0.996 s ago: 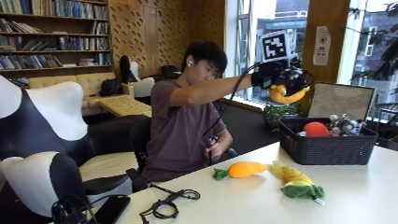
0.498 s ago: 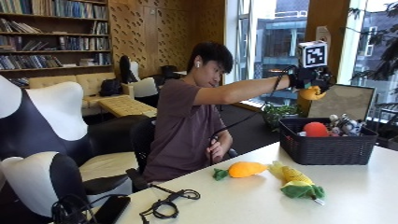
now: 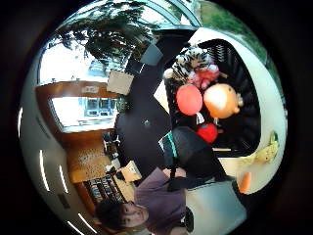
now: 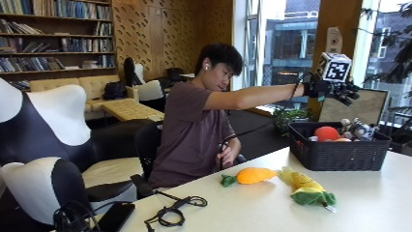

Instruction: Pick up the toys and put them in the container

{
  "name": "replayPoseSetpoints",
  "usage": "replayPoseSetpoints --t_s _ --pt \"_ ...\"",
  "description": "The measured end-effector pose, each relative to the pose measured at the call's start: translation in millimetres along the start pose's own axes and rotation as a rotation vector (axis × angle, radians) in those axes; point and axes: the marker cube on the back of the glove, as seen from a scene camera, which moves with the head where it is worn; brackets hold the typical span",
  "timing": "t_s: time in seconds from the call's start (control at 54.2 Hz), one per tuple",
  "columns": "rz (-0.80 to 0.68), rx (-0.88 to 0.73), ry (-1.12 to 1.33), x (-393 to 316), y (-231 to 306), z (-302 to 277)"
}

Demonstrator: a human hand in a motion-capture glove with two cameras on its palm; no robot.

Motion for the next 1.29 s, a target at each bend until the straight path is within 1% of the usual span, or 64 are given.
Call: replayPoseSetpoints --t_s 0.037,0.055,0.184,0.221,0.277,0.332,0.387,0.443,0.461,0.516,0.553,0.645,0.664,0.738,0.848,0.94,1.088,1.291 --pt "-0.071 0.004 -0.051 -2.4 3.9 -3.3" --pt "-0.084 0.006 -0.059 -2.3 5.4 -4.7" --pt "-0.067 0.012 -0.013 3.8 15.0 -12.4" --pt "-0.025 0.014 0.020 9.4 18.3 -15.1" --pt "0.080 0.015 0.096 24.5 24.4 -19.6" --pt "0.082 0.015 0.091 32.7 31.6 -24.4" --pt "0.191 0.019 0.153 46.4 34.9 -26.8" --pt "0.155 0.014 0.152 53.0 41.1 -29.2" --pt "0.172 0.013 0.166 57.6 42.8 -29.7" --pt "0.301 0.007 0.234 80.1 48.0 -31.4" --pt "0.329 0.000 0.244 92.3 52.6 -32.4" --pt "0.136 -0.020 0.148 110.7 68.3 -33.4" --pt "0.124 -0.022 0.148 117.3 70.9 -33.1" --pt "0.164 -0.037 0.201 146.9 76.7 -26.8" --pt "-0.010 -0.094 0.169 179.9 90.0 -8.9" --pt "-0.009 -0.144 0.233 194.7 92.5 14.6" --pt "-0.105 -0.233 0.317 211.3 98.8 50.7" --pt "-0.167 -0.295 0.329 252.9 93.1 103.8"
